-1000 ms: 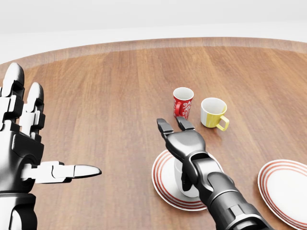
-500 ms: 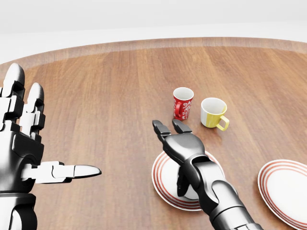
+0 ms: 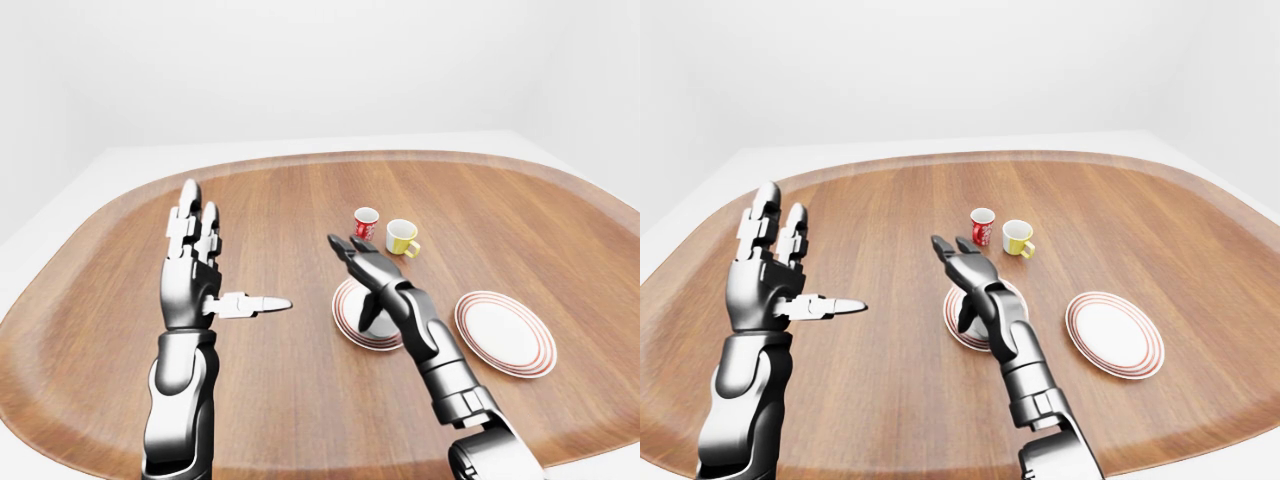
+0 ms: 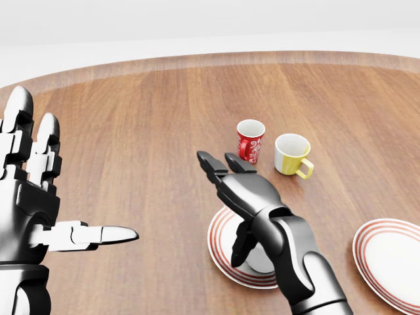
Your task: Put the white mug on the left plate.
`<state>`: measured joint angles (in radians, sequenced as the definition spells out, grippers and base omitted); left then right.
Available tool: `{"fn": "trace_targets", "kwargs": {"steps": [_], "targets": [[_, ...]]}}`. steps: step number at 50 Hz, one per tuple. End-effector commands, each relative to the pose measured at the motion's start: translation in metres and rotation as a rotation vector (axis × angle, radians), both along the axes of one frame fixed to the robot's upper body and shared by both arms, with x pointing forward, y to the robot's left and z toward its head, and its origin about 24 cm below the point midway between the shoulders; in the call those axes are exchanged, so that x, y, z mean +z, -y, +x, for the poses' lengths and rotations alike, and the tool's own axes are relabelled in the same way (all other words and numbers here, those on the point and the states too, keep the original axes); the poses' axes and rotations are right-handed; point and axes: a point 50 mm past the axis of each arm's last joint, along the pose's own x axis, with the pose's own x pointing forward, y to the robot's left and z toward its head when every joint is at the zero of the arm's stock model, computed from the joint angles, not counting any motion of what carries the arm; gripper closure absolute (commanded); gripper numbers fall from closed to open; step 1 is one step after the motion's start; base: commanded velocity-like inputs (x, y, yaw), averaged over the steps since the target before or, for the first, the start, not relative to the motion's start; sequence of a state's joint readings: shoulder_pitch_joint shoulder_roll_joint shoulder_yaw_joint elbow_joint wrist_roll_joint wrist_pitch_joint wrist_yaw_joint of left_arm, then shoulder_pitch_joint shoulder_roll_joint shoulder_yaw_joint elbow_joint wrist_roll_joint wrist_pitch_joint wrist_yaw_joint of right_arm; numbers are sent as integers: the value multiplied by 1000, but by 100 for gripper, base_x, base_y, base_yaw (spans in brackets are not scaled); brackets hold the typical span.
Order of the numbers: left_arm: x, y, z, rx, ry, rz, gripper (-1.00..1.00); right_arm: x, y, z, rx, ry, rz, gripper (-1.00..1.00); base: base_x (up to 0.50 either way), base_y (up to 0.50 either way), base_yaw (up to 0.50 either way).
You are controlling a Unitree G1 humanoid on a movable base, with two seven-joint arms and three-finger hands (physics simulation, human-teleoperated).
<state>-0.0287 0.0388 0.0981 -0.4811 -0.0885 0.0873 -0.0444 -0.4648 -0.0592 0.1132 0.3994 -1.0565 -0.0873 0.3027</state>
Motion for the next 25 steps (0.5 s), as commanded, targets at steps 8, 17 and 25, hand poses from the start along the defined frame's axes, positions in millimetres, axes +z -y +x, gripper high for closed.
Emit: {"fn": "trace_targets", "kwargs": {"steps": [8, 17, 25], "targets": [[-1, 0, 1, -1, -5, 1, -99, 67, 3, -27, 135, 110, 229, -100, 0, 0, 0], [2, 0, -1, 0, 8, 2, -99, 73, 20, -35, 111, 149, 321, -100, 0, 0, 0], [2, 1, -1, -1, 10, 3, -98, 48, 35, -45, -6, 135, 483, -100, 0, 0, 0]]}}
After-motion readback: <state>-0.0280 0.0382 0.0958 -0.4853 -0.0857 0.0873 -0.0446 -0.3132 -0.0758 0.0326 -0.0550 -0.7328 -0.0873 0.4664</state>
